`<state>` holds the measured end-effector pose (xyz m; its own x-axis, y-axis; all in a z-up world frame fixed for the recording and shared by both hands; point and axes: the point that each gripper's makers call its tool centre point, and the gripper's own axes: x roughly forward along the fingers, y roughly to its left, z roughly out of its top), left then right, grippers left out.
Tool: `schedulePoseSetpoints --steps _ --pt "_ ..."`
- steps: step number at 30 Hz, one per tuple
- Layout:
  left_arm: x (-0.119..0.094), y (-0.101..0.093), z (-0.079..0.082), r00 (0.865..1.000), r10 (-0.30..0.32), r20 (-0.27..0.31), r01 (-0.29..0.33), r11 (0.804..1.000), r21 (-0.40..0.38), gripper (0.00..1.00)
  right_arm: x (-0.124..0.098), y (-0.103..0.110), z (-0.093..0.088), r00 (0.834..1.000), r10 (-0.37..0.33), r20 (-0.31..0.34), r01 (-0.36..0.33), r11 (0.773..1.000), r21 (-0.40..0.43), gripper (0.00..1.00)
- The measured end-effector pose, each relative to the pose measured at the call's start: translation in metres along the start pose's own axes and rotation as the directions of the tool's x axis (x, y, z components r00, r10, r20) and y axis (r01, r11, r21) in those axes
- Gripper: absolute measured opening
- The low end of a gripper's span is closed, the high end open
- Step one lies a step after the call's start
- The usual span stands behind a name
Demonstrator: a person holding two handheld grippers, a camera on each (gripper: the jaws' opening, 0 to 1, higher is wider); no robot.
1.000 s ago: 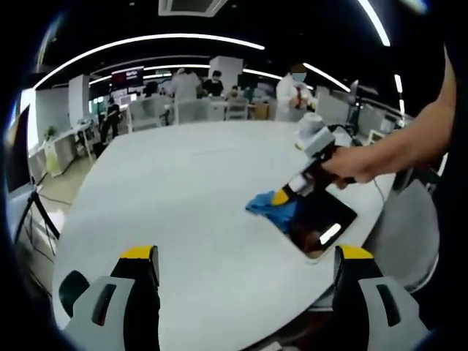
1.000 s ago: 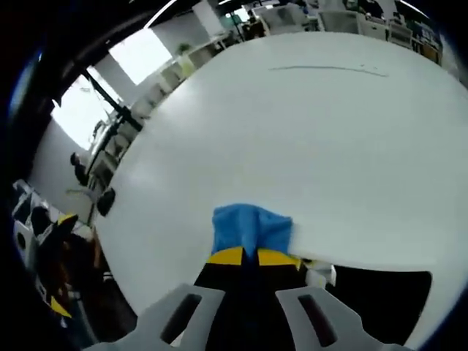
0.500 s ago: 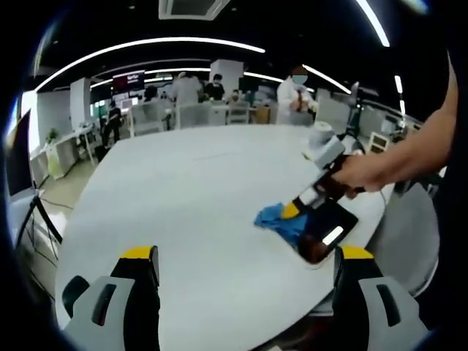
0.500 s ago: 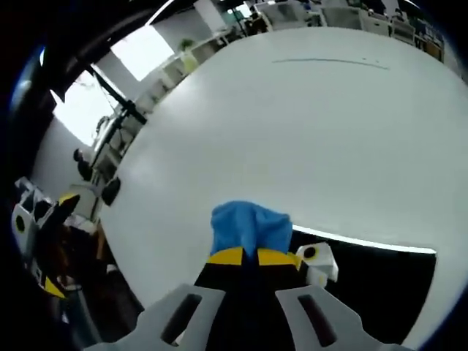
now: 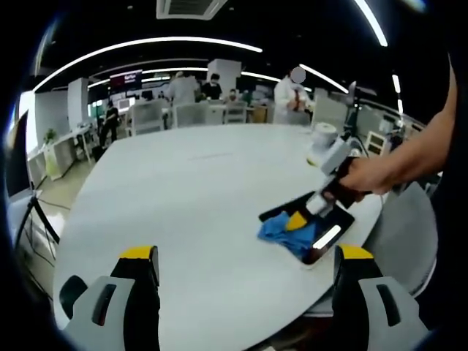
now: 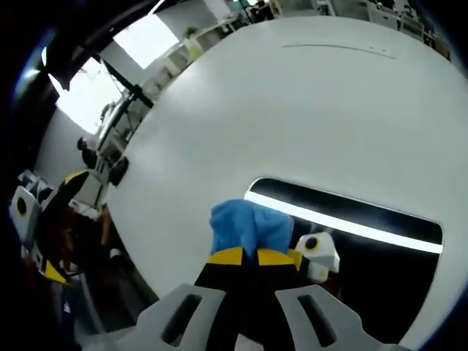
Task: Wipe the mirror surface with the cleaning cloth until all visible marks leave the cleaned area.
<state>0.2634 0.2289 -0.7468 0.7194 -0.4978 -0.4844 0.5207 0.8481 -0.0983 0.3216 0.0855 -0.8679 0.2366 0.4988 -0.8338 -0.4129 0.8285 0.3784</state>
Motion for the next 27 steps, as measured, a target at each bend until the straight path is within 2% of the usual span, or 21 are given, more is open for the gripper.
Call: schedulePoseSetpoints --steps 7,14,21,27 --pt "-0.001 0.001 0.001 1.0 0.004 -0.003 -0.004 1.0 0.007 1.0 -0.002 -0.002 0.0 1.0 0.018 0.007 -0.018 1.0 -0.024 0.0" --pt "-0.002 -0.001 0.003 1.0 0.007 0.002 -0.007 1.0 0.004 1.0 -0.012 -0.019 -0.005 1.0 0.025 0.016 -0.025 1.0 0.006 0.0" --pt "-0.001 -0.005 0.004 1.0 0.012 0.013 -0.012 1.0 -0.011 1.0 -0.026 -0.042 -0.011 1.0 0.009 0.03 -0.01 0.999 0.049 0.0" --pt "0.004 -0.012 0.006 1.0 0.004 0.024 -0.004 1.0 -0.008 1.0 -0.045 -0.076 -0.02 0.999 -0.013 0.047 0.008 0.995 0.1 0.0"
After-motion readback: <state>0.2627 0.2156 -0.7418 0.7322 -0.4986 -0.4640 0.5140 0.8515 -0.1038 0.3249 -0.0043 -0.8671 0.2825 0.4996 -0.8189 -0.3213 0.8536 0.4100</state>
